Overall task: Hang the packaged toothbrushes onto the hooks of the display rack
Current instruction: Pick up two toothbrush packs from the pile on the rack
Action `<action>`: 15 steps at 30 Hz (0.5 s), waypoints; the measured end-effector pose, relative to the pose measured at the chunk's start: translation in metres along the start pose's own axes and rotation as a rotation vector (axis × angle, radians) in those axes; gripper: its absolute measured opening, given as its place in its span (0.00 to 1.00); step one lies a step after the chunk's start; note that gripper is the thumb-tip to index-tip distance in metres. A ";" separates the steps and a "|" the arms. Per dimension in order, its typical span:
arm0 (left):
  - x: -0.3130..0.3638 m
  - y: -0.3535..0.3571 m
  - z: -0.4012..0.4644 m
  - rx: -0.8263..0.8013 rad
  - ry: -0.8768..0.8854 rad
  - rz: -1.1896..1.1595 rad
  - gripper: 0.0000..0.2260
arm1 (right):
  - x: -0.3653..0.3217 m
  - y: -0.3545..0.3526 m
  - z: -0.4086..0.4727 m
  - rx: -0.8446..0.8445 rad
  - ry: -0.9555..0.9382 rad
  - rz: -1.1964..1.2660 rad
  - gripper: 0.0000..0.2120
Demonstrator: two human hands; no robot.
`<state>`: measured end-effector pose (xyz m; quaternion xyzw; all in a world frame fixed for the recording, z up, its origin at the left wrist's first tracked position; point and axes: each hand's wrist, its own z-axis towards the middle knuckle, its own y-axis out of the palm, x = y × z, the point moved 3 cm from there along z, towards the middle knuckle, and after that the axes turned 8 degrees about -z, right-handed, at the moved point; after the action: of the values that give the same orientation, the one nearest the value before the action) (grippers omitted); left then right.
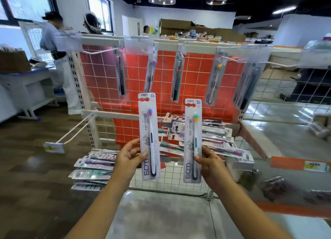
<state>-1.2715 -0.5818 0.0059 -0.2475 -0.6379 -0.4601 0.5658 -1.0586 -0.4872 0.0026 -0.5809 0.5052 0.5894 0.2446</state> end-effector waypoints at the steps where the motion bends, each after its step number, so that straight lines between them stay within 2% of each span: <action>1: 0.000 0.000 0.001 -0.001 -0.003 -0.003 0.18 | 0.000 0.000 0.000 0.004 0.000 0.001 0.18; 15: -0.013 0.003 0.004 0.015 -0.029 -0.032 0.17 | -0.001 -0.017 -0.006 0.072 -0.001 -0.033 0.16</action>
<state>-1.2674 -0.5746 -0.0051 -0.2399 -0.6534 -0.4606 0.5508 -1.0411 -0.4858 -0.0002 -0.5797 0.5164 0.5670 0.2754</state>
